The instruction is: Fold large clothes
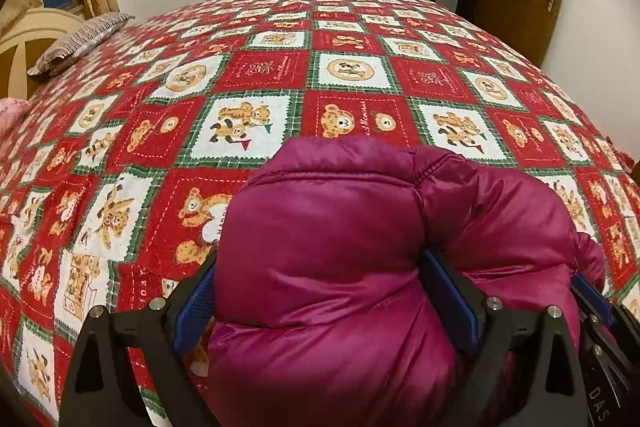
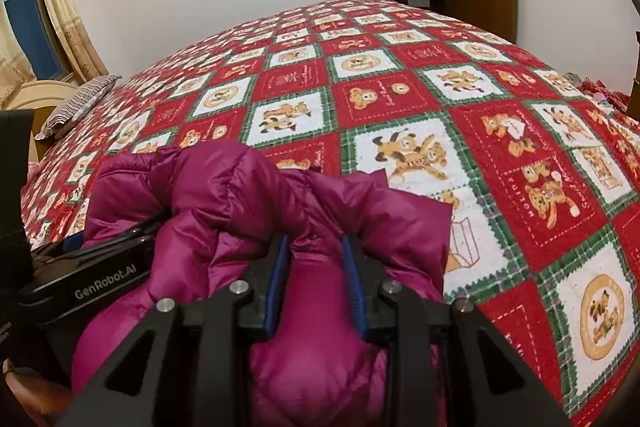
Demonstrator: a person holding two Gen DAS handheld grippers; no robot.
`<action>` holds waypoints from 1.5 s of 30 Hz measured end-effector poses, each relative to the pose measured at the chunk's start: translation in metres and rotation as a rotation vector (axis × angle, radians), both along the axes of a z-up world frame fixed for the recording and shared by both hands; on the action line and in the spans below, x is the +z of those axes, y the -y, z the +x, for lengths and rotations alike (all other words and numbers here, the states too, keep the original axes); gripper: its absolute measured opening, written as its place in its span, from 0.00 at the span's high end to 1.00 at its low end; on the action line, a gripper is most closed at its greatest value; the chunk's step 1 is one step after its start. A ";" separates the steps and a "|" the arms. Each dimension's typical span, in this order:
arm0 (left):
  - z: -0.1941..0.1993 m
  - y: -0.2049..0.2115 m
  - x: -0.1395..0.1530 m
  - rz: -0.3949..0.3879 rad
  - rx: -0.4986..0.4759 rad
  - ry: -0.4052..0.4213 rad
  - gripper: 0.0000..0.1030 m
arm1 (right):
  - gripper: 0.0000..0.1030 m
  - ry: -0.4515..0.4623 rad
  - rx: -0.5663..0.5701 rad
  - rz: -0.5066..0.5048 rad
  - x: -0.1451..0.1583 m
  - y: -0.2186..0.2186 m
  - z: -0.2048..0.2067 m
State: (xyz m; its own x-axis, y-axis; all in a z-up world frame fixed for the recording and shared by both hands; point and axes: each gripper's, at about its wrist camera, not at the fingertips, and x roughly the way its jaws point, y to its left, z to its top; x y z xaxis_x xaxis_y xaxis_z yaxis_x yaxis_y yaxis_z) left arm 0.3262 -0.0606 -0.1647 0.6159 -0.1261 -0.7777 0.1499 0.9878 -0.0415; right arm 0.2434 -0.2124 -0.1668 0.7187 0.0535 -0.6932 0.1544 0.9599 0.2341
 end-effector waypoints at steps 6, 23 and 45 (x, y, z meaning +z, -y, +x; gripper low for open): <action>-0.033 -0.037 0.032 -0.094 -0.057 -0.096 0.07 | 0.70 -0.078 0.059 0.004 0.007 0.004 0.003; -0.142 -0.057 0.028 -0.092 -0.138 -0.002 0.07 | 0.66 -0.009 0.115 0.134 0.012 -0.010 -0.110; -0.134 -0.124 0.051 -0.324 -0.032 -0.036 0.07 | 0.00 0.146 0.083 0.090 0.070 0.027 -0.153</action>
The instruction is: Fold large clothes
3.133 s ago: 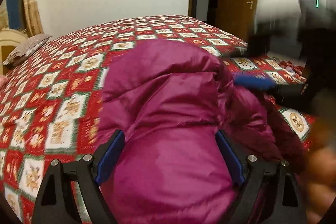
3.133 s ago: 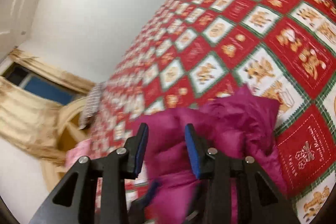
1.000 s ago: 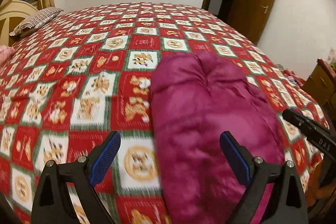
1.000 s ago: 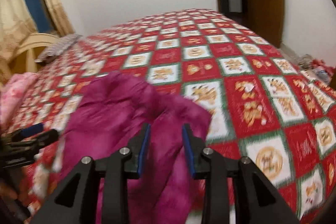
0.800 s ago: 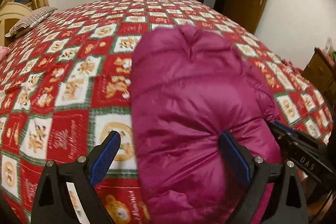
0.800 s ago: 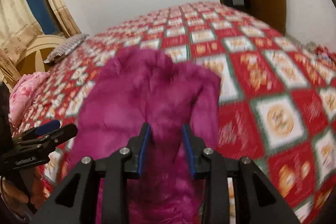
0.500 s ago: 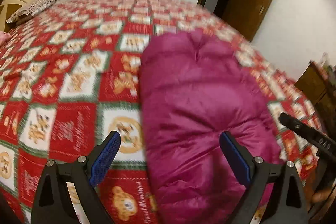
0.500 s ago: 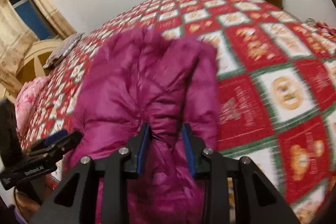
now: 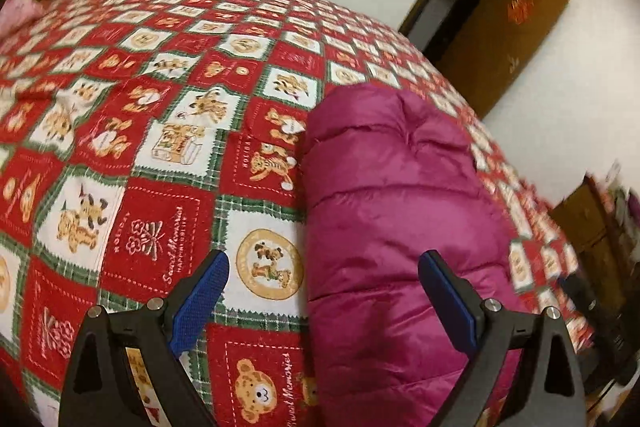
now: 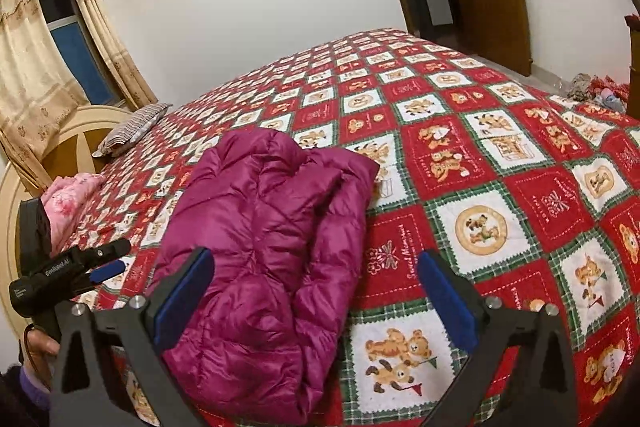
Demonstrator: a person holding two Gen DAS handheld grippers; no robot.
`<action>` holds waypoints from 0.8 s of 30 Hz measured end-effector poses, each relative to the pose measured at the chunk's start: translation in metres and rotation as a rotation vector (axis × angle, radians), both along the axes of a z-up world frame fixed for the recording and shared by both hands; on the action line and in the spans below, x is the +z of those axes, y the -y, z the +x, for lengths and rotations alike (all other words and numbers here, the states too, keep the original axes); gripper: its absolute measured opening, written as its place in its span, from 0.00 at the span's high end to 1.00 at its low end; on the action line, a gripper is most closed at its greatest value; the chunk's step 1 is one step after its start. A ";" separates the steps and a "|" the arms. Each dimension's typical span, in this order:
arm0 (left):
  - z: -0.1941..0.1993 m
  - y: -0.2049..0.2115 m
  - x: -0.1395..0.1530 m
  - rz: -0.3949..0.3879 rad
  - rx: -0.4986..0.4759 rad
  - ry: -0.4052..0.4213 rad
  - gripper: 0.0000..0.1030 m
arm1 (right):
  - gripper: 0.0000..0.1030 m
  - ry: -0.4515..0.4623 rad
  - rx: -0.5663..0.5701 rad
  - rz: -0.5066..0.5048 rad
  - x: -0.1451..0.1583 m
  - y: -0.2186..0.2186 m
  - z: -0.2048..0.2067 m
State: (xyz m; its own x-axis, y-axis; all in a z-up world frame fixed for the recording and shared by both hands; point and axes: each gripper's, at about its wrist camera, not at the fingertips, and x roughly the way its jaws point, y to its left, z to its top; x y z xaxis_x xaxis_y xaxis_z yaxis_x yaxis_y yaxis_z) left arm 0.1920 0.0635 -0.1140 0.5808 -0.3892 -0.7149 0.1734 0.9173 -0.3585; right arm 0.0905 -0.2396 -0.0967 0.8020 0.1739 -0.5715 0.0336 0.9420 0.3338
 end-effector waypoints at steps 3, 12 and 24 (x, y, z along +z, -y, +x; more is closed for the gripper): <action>0.001 0.008 0.004 0.083 -0.014 0.023 0.07 | 0.00 -0.008 -0.002 -0.023 -0.001 0.002 0.003; -0.006 0.031 0.024 0.437 0.009 0.172 0.07 | 0.00 -0.015 0.003 -0.015 -0.004 0.003 0.006; -0.005 0.039 0.027 0.464 0.010 0.182 0.07 | 0.00 0.002 -0.009 -0.010 0.004 0.012 -0.001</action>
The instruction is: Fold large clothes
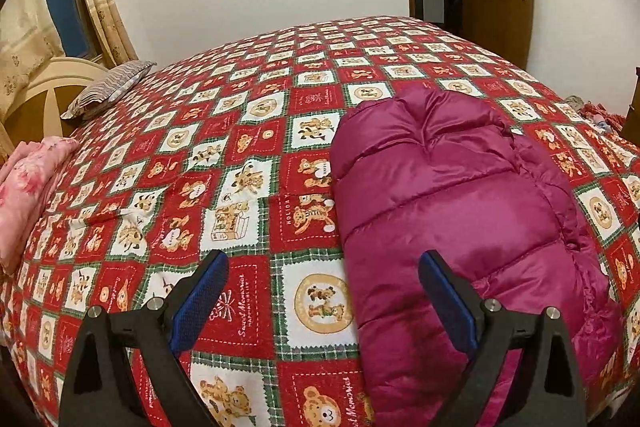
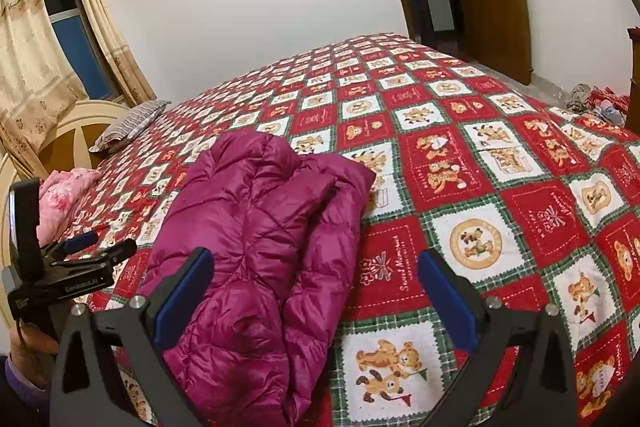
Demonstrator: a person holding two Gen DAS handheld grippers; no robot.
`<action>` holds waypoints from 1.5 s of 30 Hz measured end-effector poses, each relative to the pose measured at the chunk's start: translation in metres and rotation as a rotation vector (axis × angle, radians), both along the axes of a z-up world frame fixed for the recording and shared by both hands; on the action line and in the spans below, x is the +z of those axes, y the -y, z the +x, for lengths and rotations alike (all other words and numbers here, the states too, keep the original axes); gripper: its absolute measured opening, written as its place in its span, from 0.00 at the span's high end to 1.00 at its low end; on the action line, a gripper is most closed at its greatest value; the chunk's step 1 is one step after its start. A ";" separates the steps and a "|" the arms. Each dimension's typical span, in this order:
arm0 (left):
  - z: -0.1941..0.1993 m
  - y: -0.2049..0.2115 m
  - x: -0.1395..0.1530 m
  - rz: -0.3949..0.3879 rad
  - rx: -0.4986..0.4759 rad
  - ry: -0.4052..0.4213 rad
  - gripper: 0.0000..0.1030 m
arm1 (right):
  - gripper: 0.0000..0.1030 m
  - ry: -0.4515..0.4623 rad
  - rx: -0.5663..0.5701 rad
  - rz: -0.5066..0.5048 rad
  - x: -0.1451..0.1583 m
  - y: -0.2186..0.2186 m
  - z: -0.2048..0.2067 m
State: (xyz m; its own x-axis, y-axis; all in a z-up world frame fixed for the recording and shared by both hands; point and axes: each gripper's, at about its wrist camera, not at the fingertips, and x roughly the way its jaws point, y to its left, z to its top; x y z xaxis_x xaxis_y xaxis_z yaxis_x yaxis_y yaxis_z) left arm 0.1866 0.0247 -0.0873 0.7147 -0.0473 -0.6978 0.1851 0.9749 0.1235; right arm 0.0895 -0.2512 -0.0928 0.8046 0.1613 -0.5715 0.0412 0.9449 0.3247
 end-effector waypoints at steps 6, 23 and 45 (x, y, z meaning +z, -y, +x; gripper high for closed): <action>0.018 -0.021 -0.003 -0.383 -0.114 -0.099 0.07 | 0.00 -0.029 0.010 0.049 -0.007 0.009 0.012; 0.082 -0.039 -0.080 -0.771 -0.124 -0.324 0.07 | 0.00 -0.177 0.140 0.216 -0.073 -0.002 0.085; 0.053 -0.044 -0.071 -0.650 -0.208 -0.273 0.20 | 0.52 -0.238 0.295 0.151 -0.068 -0.055 0.076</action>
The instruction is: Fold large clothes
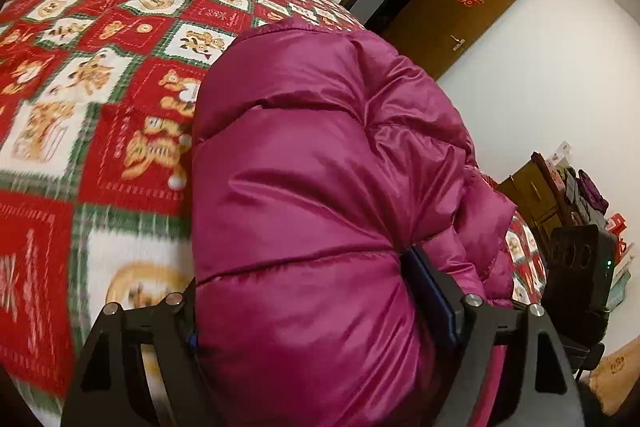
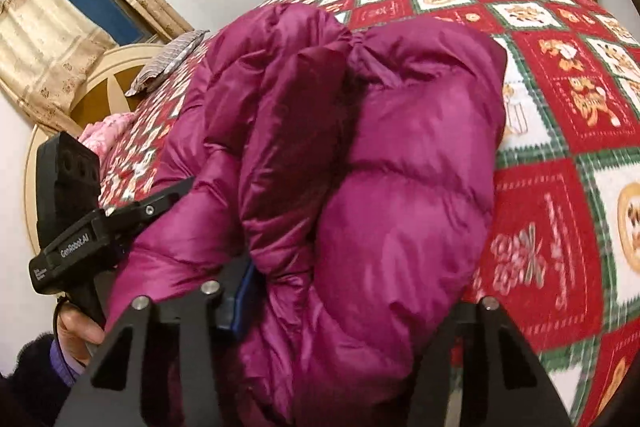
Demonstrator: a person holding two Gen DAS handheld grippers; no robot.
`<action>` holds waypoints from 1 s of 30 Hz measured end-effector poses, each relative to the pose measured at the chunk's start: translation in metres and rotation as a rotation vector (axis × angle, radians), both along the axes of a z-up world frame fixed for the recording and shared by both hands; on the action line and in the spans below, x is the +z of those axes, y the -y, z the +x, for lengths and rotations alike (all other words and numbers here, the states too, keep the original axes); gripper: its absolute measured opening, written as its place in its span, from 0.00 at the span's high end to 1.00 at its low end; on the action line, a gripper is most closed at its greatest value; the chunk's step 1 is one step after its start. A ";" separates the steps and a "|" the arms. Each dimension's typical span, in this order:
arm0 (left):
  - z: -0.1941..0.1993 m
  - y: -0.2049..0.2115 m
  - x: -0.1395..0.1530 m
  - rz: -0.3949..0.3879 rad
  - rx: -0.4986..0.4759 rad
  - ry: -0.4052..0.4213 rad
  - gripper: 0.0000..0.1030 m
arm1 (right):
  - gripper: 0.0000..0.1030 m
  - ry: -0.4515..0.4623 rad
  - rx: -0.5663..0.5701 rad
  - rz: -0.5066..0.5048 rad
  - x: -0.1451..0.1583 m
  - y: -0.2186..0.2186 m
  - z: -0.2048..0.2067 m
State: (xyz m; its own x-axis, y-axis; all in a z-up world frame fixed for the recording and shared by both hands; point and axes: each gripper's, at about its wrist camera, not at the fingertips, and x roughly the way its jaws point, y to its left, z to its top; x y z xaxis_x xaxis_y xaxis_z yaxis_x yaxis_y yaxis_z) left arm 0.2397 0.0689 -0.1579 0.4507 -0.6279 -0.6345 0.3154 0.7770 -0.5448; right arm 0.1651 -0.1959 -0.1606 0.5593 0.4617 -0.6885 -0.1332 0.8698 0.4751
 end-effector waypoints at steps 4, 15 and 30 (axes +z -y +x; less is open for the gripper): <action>-0.021 -0.011 0.004 -0.031 0.002 -0.009 0.20 | 0.57 0.014 0.012 -0.013 0.008 -0.007 -0.020; -0.057 0.008 0.055 -0.106 -0.085 0.078 0.20 | 0.67 0.097 -0.001 -0.010 0.046 0.003 -0.067; -0.015 0.132 0.088 -0.161 -0.246 0.151 0.20 | 0.68 0.242 -0.189 -0.196 0.106 0.123 -0.090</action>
State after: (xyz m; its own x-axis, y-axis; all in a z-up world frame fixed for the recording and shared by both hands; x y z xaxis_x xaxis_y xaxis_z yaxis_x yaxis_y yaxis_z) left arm 0.2244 -0.0632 -0.0700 0.3543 -0.8166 -0.4557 0.5696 0.5749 -0.5874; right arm 0.0753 -0.3187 -0.0549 0.7795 0.2070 -0.5912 -0.0493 0.9612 0.2716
